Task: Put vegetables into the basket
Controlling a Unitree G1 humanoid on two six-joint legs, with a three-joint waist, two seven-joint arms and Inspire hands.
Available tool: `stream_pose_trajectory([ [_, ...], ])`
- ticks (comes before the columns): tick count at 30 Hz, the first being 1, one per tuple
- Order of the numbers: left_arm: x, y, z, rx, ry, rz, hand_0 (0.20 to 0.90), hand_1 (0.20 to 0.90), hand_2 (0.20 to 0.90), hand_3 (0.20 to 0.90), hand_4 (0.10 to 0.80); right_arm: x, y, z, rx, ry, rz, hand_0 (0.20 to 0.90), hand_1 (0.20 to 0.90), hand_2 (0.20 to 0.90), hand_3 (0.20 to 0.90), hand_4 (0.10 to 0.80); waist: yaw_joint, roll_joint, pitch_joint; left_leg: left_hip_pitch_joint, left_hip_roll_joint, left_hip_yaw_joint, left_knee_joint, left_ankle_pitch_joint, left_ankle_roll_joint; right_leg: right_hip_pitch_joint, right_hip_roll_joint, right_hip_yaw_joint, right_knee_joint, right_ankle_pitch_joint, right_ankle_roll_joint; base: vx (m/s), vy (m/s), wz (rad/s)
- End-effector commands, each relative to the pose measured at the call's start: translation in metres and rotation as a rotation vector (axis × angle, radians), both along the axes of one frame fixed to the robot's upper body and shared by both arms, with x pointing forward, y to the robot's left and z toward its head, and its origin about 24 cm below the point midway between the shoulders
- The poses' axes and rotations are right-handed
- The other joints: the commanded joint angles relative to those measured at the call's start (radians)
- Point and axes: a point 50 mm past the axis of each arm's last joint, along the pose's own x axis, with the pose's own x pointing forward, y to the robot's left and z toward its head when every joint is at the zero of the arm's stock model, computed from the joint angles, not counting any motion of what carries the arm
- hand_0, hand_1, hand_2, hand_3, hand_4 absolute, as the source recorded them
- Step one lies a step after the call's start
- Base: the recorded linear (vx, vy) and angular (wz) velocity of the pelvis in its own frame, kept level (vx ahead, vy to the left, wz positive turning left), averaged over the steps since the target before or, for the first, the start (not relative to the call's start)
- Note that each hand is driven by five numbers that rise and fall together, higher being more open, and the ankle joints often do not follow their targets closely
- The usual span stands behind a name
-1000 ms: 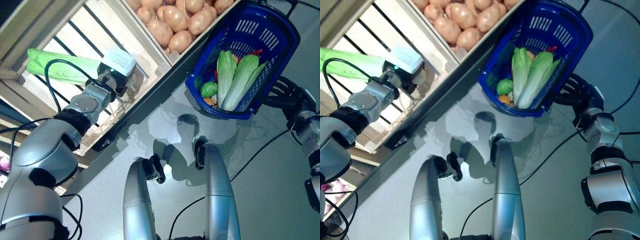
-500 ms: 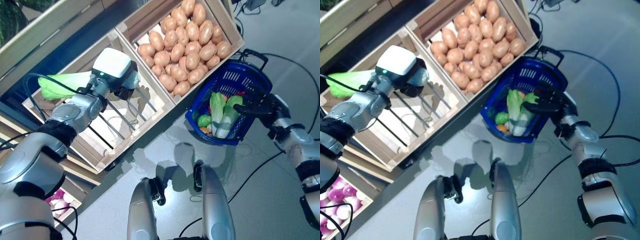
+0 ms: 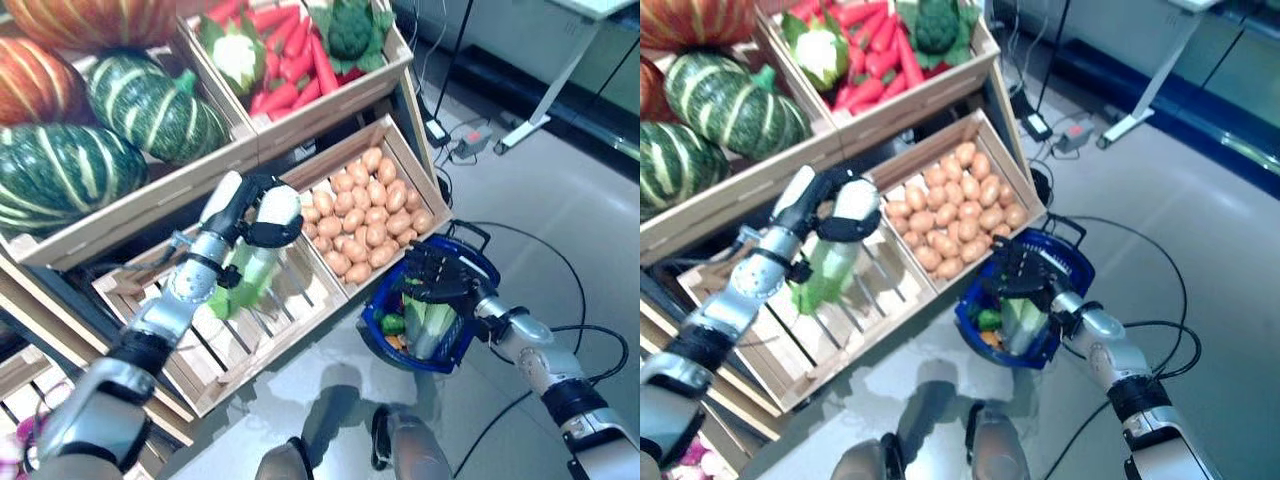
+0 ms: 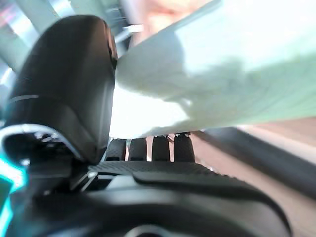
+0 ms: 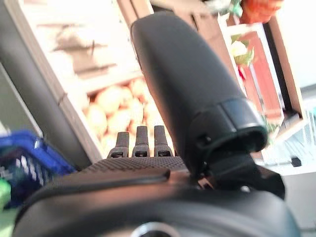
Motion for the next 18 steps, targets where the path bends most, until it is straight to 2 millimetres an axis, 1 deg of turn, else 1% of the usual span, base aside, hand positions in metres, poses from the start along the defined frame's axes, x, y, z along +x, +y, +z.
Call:
stream_pose_trajectory([
  [1, -0.012, -0.023, 0.021, -0.233, -0.148, -0.154, 0.300, 0.300, 0.300, 0.300, 0.400, -0.003, 0.027, 0.008, 0.080, -0.066, 0.126, 0.900, 0.900, 0.900, 0.900, 0.800, 0.015, -0.028, -0.166, -0.014, -0.058, -0.002, -0.039, 0.022, 0.052, 0.200, -0.020, -0.007, -0.300, 0.122, 0.042, 0.085, 0.020, 0.01],
  [3, -0.019, -0.034, 0.015, -0.268, -0.136, -0.195, 0.300, 0.300, 0.300, 0.300, 0.400, -0.009, 0.034, 0.003, 0.076, -0.034, 0.164, 0.900, 0.900, 0.900, 0.900, 0.800, 0.017, -0.028, -0.180, 0.012, -0.065, -0.010, -0.101, 0.047, 0.048, 0.222, -0.016, -0.005, -0.353, 0.151, 0.052, 0.035, 0.017, -0.03],
  [4, -0.021, -0.040, 0.012, -0.283, -0.130, -0.212, 0.300, 0.300, 0.300, 0.300, 0.400, -0.011, 0.037, 0.003, 0.070, -0.024, 0.188, 0.900, 0.900, 0.900, 0.900, 0.800, 0.020, -0.031, -0.189, 0.019, -0.071, -0.007, -0.149, 0.082, 0.049, 0.224, -0.014, -0.008, -0.389, 0.181, 0.052, 0.002, 0.013, -0.03],
  [9, -0.024, -0.055, 0.009, -0.354, -0.105, -0.263, 0.300, 0.300, 0.300, 0.300, 0.400, -0.011, 0.042, 0.008, 0.052, 0.000, 0.219, 0.900, 0.900, 0.900, 0.900, 0.800, 0.026, -0.033, -0.211, 0.066, -0.080, -0.027, -0.271, 0.125, 0.044, 0.257, -0.001, -0.011, -0.470, 0.223, 0.064, 0.029, -0.002, 0.09],
  [14, -0.028, -0.069, 0.004, -0.427, -0.077, -0.311, 0.300, 0.300, 0.300, 0.300, 0.400, -0.009, 0.049, 0.013, 0.044, 0.015, 0.250, 0.900, 0.900, 0.900, 0.900, 0.800, 0.031, -0.038, -0.225, 0.083, -0.088, -0.034, -0.322, 0.140, 0.045, 0.260, 0.011, -0.007, -0.505, 0.241, 0.066, 0.025, -0.006, 0.11],
  [18, -0.035, -0.081, -0.006, -0.494, -0.032, -0.369, 0.300, 0.300, 0.300, 0.300, 0.400, -0.010, 0.066, 0.021, 0.121, 0.027, 0.340, 0.900, 0.900, 0.900, 0.900, 0.800, 0.036, -0.044, -0.232, 0.088, -0.087, -0.029, -0.324, 0.135, 0.048, 0.262, 0.016, -0.008, -0.505, 0.241, 0.064, 0.037, -0.017, 0.03],
])
